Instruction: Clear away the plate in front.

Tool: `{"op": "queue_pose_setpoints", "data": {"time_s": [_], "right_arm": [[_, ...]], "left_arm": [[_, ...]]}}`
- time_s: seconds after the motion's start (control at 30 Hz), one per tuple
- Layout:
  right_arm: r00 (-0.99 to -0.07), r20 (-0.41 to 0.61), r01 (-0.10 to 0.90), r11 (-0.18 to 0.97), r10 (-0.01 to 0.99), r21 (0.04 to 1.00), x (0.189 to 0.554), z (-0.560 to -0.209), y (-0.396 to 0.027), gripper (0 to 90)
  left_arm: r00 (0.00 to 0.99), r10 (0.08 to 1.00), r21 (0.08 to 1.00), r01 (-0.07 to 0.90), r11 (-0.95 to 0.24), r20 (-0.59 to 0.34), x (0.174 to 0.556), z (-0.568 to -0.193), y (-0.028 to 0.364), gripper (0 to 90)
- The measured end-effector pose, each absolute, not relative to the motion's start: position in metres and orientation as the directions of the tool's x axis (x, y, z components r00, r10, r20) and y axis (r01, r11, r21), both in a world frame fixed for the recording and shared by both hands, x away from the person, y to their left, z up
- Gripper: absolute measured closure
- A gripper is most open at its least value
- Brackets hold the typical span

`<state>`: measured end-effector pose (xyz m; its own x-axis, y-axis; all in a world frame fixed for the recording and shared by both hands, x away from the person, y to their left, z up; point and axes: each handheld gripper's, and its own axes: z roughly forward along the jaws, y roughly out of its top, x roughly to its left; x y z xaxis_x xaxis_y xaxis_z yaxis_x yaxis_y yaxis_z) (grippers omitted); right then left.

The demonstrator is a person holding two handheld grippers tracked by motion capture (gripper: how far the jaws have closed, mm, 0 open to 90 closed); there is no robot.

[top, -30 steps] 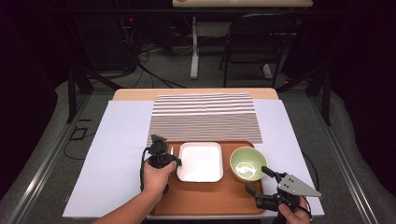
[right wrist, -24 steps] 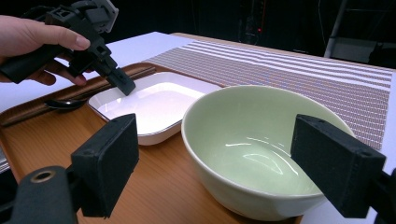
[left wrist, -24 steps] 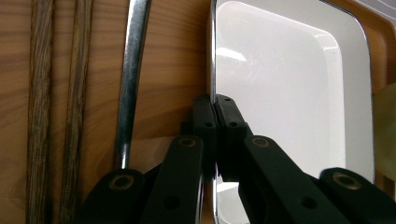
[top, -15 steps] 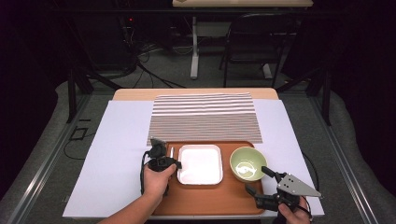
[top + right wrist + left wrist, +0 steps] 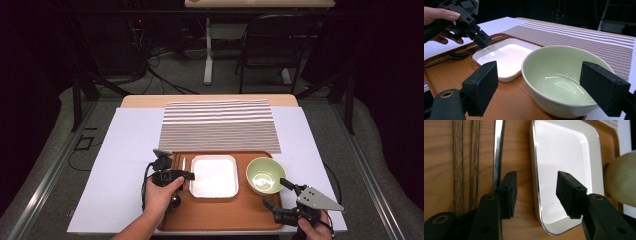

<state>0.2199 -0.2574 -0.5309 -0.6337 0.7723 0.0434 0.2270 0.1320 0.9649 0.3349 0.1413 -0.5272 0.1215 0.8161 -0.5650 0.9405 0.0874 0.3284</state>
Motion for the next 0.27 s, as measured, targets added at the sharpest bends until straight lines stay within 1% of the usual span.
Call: {"op": "queue_pose_setpoints", "data": {"time_s": [0.07,0.17,0.27], "right_arm": [[-0.634,0.042,0.227,0.133,0.772,0.965,0.220,-0.531,-0.257,14.6],[-0.634,0.043,0.227,0.133,0.772,0.965,0.220,-0.531,-0.257,14.6],[-0.633,0.044,0.230,0.133,0.773,0.964,0.220,-0.531,-0.257,14.6]], "left_arm": [[0.143,0.813,0.339,0.938,0.070,-0.564,0.332,-0.525,0.145,44.3],[0.173,0.821,0.373,0.926,0.052,-0.544,0.324,-0.520,0.152,40.4],[0.188,0.839,0.402,0.915,0.040,-0.511,0.319,-0.517,0.159,38.7]]}}
